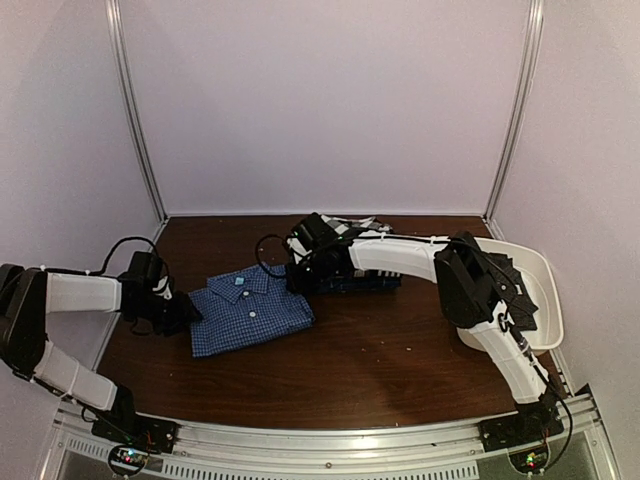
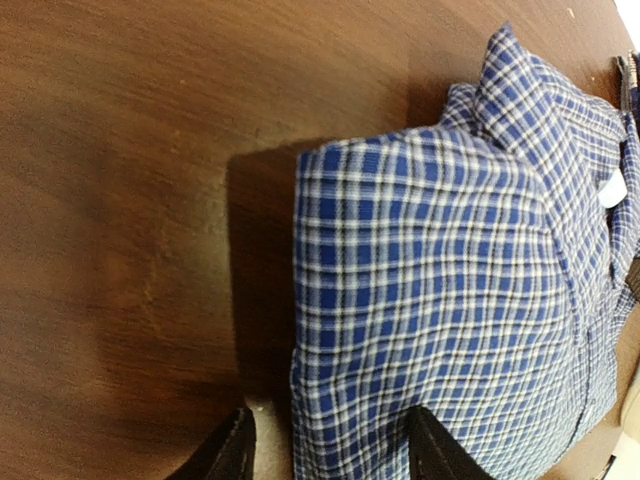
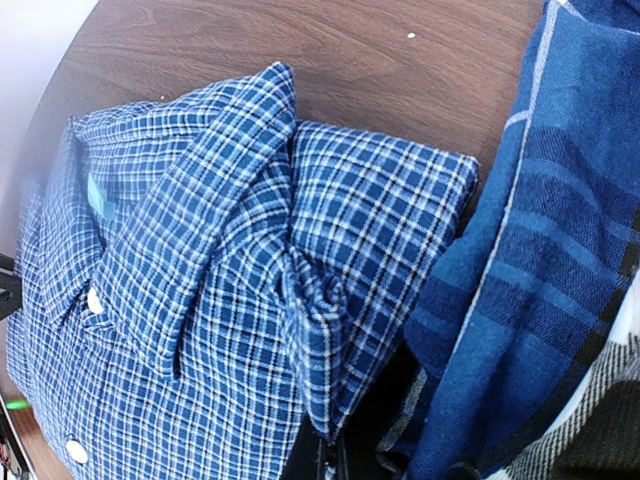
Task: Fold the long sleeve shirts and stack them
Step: Pick up the square-folded shirt from the center of the board.
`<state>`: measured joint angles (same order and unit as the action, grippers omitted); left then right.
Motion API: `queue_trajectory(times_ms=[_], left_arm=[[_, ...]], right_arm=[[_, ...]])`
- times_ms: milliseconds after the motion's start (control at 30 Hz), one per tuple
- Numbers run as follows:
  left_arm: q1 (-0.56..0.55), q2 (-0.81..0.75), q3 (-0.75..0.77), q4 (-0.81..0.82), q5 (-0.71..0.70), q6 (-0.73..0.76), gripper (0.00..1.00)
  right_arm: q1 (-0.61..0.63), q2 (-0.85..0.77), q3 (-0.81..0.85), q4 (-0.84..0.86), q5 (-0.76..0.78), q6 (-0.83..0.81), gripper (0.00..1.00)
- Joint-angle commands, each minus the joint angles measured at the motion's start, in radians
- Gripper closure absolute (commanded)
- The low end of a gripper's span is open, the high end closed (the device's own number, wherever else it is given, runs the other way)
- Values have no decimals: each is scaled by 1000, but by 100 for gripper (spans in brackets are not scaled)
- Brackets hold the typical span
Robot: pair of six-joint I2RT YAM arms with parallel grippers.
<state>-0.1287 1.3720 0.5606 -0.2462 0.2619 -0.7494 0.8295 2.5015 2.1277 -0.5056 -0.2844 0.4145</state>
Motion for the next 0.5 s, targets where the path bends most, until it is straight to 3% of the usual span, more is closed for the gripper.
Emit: queue_trajectory(times_ms=[0, 133, 367, 467], left_arm=[[-25, 56, 5, 56, 7, -1, 52], [-42, 84, 21, 58, -6, -25, 64], [-57, 93, 44, 71, 38, -78, 100], [-57, 42, 59, 43, 29, -94, 100]], right_arm=[[0, 4, 34, 7, -3, -2, 100], [0, 3, 35, 8, -6, 0, 100], [2, -7, 43, 16, -25, 9, 100], [9, -27, 44, 16, -27, 9, 100]])
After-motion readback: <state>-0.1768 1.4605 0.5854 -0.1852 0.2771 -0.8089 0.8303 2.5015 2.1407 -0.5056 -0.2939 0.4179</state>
